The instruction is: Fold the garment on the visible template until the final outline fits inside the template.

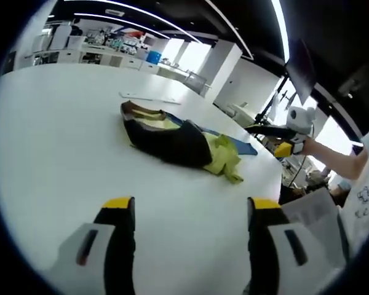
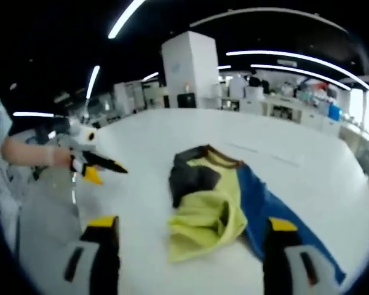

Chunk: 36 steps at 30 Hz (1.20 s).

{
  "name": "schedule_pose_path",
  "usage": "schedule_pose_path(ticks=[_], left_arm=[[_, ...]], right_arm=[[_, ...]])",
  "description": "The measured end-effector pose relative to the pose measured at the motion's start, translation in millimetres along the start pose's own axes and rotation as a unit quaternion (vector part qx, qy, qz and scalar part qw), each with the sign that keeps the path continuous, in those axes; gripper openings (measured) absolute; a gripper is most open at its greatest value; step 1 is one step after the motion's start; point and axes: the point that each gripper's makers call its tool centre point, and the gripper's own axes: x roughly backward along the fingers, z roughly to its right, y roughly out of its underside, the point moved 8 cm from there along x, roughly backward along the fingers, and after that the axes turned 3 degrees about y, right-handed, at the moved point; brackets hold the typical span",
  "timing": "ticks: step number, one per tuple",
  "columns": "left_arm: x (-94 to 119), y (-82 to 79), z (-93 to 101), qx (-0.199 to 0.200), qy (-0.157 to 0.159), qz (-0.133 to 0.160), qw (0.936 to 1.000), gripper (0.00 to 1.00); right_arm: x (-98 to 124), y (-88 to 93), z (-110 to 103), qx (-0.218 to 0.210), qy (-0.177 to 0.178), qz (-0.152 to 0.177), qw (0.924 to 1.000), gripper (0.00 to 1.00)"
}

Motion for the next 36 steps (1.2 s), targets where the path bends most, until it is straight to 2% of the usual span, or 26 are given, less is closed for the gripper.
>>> schedule_pose_path(ticks=[5,10,21,23,27,36], left_arm=[[-11,-9.4,-0.3,-0.021,0.008,-0.011,0.9997,0.7],[-28,-20.4,-3.2,-0.043,0.008,-0.014,0.999,0.62],[-68,-32.8,-13.8,-0.063,0.012,-0.019,0.9978,0.58],[-73,-33.9,-15.4,-0.067,-0.002,-0.019,0.9975,0.54],[-82,-34.8,-18.6,-0.069,-0.008,-0.016,0.9974,0.49],[-95,-34.3,-23.7,-0.075,-0.03,-0.019,0.9966,0.3]], right_arm=[[9,1.7,-9,0.016,0.006,0.003,0.9999,0.98],[15,7.6,-15,0.033,0.014,-0.001,0.9994,0.96],[28,21.1,-16,-0.005,0.032,-0.001,0.9995,0.94],[29,24.0,-14,-0.014,0.035,0.0,0.9993,0.93],[34,29.4,-14,-0.029,0.046,0.001,0.9985,0.91],[37,40.1,-16,-0.044,0.055,-0.004,0.9975,0.89]])
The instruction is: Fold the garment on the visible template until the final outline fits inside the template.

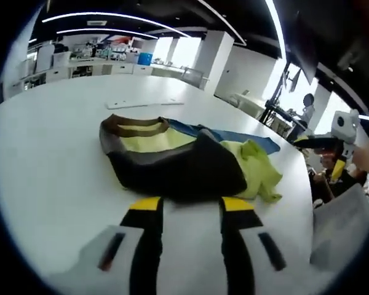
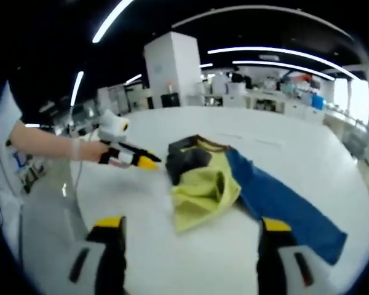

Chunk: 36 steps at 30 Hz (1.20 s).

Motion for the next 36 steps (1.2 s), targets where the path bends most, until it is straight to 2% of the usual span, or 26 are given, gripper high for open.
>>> schedule_pose_path(ticks=[6,15,20,24,27,29,36], left_arm=[[-5,0.6,-6.9,-0.011,-0.001,-0.002,0.9999,0.17],[-11,1.7,-8.2,-0.028,-0.003,-0.013,0.9995,0.14],[-11,-1.9,-11.8,-0.034,-0.009,-0.005,0.9994,0.13],[-15,-0.5,-9.8,-0.044,0.0,-0.016,0.9989,0.11],[-15,-0.7,-10.9,-0.036,-0.003,-0.016,0.9992,0.08],[-13,-2.3,-11.4,-0.034,-0.004,-0.012,0.9993,0.0],[-8,-6.6,-7.0,-0.03,-0.004,-0.007,0.9995,0.0]], right_arm=[[1,3.1,-2,-0.011,0.001,-0.001,0.9999,0.88],[1,7.9,-4,-0.017,0.0,-0.005,0.9998,0.87],[1,10.0,-5,-0.02,0.0,-0.006,0.9998,0.86],[0,11.4,-5,-0.024,0.0,-0.006,0.9997,0.85],[0,11.9,-5,-0.024,0.0,-0.007,0.9997,0.85],[0,12.2,-6,-0.024,-0.001,-0.008,0.9997,0.85],[-3,10.6,-9,-0.022,-0.006,-0.006,0.9997,0.85]])
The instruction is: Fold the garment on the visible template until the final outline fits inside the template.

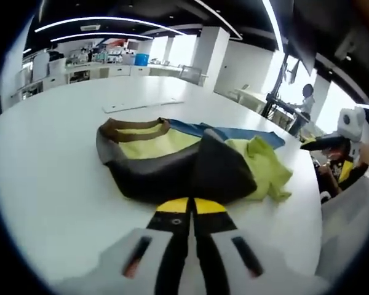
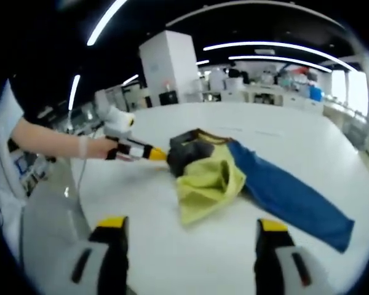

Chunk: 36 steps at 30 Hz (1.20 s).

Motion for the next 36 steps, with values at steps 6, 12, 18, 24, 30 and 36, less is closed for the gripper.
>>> schedule_pose_path(ticks=[6,12,18,24,30,36], left_arm=[[16,-6.8,9.9,0.007,0.008,0.011,0.9999,0.0],[32,-17.0,14.5,0.011,0.013,0.021,0.9996,0.0],[51,-22.3,9.3,0.006,0.009,0.03,0.9995,0.0],[70,-23.4,7.9,0.02,-0.005,0.032,0.9993,0.0],[92,-9.4,-0.1,0.029,-0.025,0.022,0.999,0.0],[112,1.0,-9.4,0.048,-0.047,0.021,0.9975,0.0]], right_arm=[[-3,-1.4,-4,0.002,-0.006,0.002,1.0,0.84],[-6,-3.5,-9,0.009,-0.013,0.002,0.9999,0.84],[-7,-4.7,-12,0.012,-0.018,0.004,0.9998,0.84],[-9,-3.3,-15,0.015,-0.023,0.003,0.9996,0.83],[-10,-3.0,-19,0.018,-0.027,0.003,0.9995,0.84],[-11,-3.2,-21,0.021,-0.03,0.003,0.9993,0.83]])
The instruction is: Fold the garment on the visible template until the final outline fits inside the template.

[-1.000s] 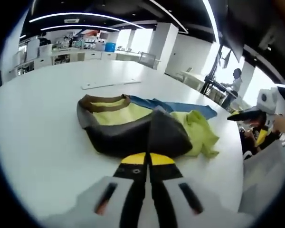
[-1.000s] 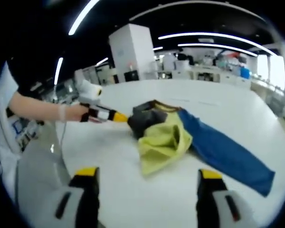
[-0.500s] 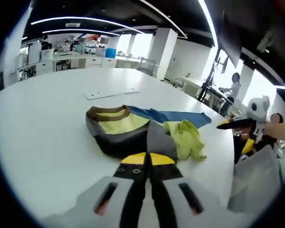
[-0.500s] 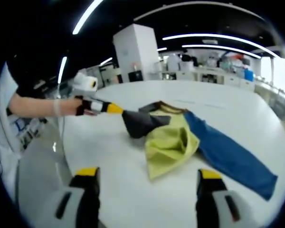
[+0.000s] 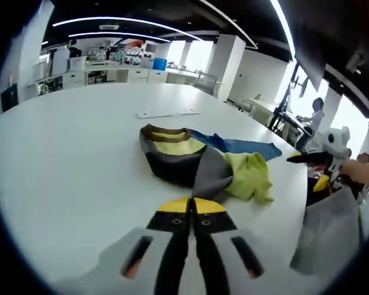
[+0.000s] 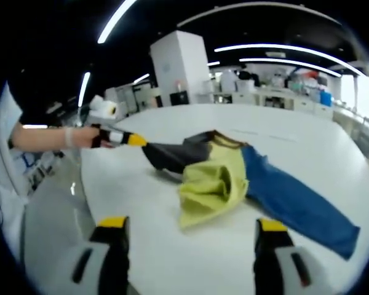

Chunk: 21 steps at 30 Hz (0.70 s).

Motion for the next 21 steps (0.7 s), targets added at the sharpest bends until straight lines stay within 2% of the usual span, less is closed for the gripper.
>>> schedule_pose_path(ticks=[4,7,14,16,21], left_arm=[[8,2.0,-2.2,0.006,-0.009,0.001,0.9999,0.0],[10,3.4,-5.1,0.008,-0.01,0.002,0.9999,0.0],[9,5.3,-3.1,0.01,-0.01,0.0,0.9999,0.0],[9,5.2,-4.4,0.011,-0.01,0.0,0.9999,0.0],[10,5.8,-0.9,0.011,-0.009,0.001,0.9999,0.0]], right_arm=[[-2,0.8,0,0.001,-0.003,-0.003,1.0,0.83],[-7,0.8,-1,0.008,-0.005,-0.004,0.9999,0.78],[-37,-8.5,-4,0.028,-0.004,-0.015,0.9995,0.76],[-45,-12.1,-1,0.049,0.01,-0.023,0.9985,0.74],[-63,-22.4,-1,0.036,0.015,-0.026,0.9989,0.64]])
